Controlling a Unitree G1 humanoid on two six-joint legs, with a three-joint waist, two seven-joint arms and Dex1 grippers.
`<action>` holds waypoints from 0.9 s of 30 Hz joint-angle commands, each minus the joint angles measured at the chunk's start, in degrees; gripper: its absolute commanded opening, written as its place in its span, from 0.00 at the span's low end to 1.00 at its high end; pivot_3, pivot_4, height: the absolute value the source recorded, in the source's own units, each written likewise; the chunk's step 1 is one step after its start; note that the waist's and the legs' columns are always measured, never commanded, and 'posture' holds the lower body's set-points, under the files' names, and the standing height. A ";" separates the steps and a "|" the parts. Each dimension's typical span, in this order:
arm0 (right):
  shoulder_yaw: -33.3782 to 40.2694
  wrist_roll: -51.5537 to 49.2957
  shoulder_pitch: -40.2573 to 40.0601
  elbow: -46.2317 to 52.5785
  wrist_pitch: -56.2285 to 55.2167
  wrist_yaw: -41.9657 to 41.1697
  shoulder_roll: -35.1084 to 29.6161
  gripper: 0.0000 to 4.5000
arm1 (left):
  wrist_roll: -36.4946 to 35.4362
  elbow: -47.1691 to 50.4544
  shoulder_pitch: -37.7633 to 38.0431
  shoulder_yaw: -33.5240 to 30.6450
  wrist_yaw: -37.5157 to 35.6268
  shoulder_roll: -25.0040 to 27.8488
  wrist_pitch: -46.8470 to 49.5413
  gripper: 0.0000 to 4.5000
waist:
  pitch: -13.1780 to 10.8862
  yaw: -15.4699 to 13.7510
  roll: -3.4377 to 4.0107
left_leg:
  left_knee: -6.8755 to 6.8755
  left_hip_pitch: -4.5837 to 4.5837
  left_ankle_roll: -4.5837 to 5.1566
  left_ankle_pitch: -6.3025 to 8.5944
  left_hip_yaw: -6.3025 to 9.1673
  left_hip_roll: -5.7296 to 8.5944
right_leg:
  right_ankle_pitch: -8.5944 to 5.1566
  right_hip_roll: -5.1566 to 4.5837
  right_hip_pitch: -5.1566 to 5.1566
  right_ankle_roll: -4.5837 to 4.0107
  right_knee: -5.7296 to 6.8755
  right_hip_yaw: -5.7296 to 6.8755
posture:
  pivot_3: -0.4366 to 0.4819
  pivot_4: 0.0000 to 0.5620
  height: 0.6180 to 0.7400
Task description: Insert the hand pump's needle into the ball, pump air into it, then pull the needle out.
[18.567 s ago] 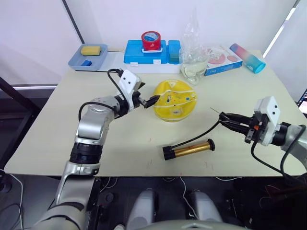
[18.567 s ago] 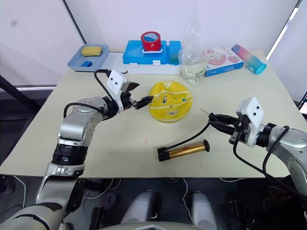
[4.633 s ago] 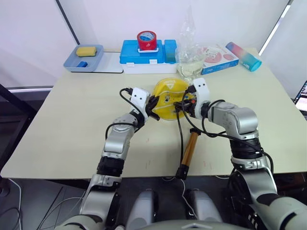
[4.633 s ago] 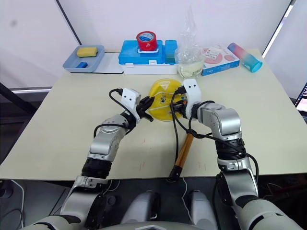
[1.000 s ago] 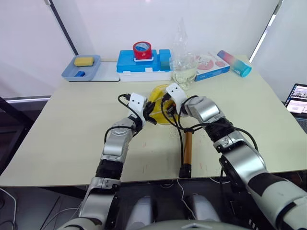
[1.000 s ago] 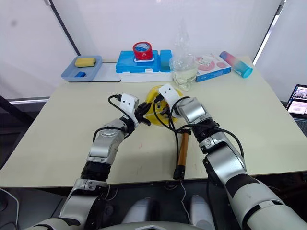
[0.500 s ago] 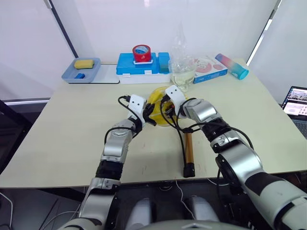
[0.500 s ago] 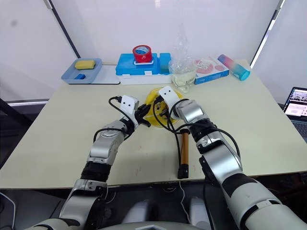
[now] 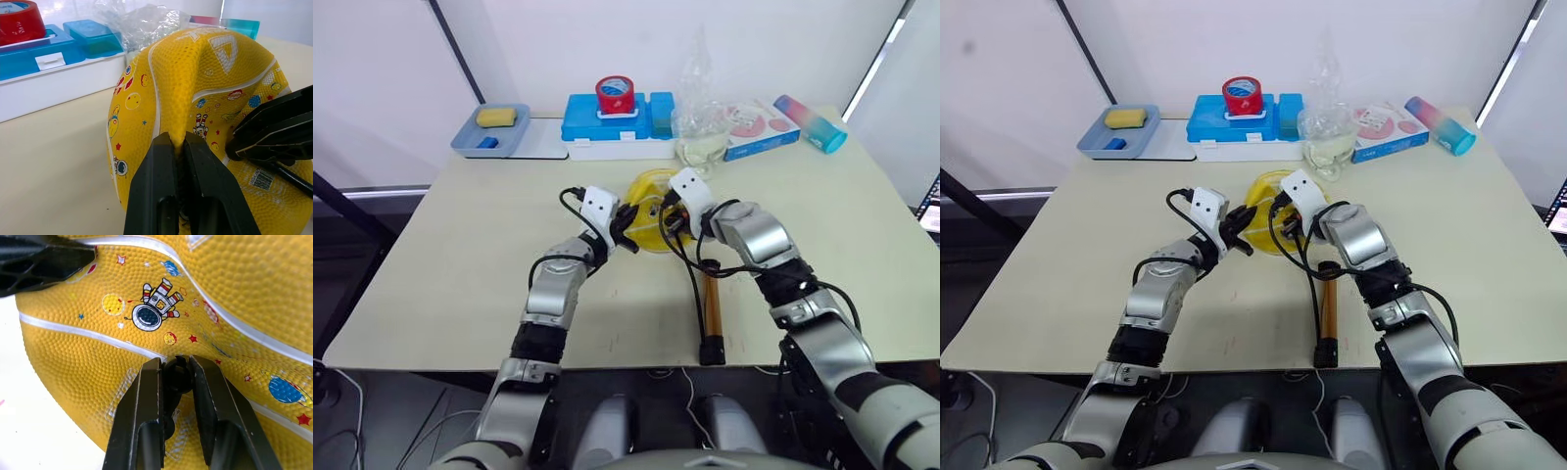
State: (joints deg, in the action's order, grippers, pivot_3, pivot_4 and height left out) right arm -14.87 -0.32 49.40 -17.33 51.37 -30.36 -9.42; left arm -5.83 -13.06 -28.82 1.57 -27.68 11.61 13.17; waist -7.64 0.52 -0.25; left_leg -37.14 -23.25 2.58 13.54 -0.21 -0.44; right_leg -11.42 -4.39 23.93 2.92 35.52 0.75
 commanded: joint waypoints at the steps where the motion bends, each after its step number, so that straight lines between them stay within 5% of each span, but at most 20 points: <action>1: -0.89 -0.12 -2.87 5.90 1.55 -0.47 -1.61 0.43 | 0.47 -1.81 0.40 1.26 -0.44 0.22 1.09 0.00 | -0.07 -0.04 -0.01 | -0.03 -0.15 0.00 0.00 0.11 0.03 | 0.01 -0.03 0.05 0.00 -0.11 0.11 | 0.48 0.27 1.00; 6: 0.11 -1.15 -5.00 12.11 1.67 -1.81 -4.42 0.93 | 0.38 -1.59 0.65 1.39 -0.73 0.41 1.03 0.00 | -0.49 -0.40 -0.03 | -0.11 -0.56 0.01 -0.02 0.21 0.18 | 0.14 -0.12 0.34 -0.15 -0.12 0.22 | 0.48 0.27 1.00; 13: 1.38 -3.54 -8.57 18.92 -2.37 -4.90 -9.36 0.93 | 0.18 -1.80 0.55 1.88 -1.12 0.51 0.97 0.00 | -0.81 -0.70 -0.22 | -0.09 -0.60 0.01 -0.02 0.33 0.22 | -0.03 -0.11 0.33 0.10 -0.15 0.33 | 0.48 0.27 1.00; 19: 9.60 -9.25 -14.44 25.04 -7.57 -3.76 -8.50 0.93 | 0.08 -1.44 0.77 1.83 -1.14 0.79 1.07 0.00 | -1.03 -0.95 -0.38 | -0.10 -0.60 0.01 -0.02 0.40 0.21 | -0.04 -0.09 0.30 0.13 -0.15 0.41 | 0.48 0.27 1.00; 27: 16.22 -16.28 -26.01 33.51 -12.18 -11.16 -16.64 0.93 | -0.06 -0.88 1.36 1.87 -1.54 1.68 1.47 0.00 | -1.15 -1.22 -0.46 | -0.08 -0.64 0.00 -0.02 0.38 0.21 | -0.05 -0.11 0.28 0.21 -0.21 0.41 | 0.48 0.27 1.00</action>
State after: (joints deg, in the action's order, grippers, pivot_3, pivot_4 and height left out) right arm -1.03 -14.82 23.81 13.06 41.55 -39.97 -24.89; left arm -6.89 -11.91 -29.24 2.34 -28.90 12.60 12.41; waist -8.79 -0.71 -0.71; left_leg -37.22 -23.89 2.58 13.52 0.17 -0.22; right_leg -11.48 -4.50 24.21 3.13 35.31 1.15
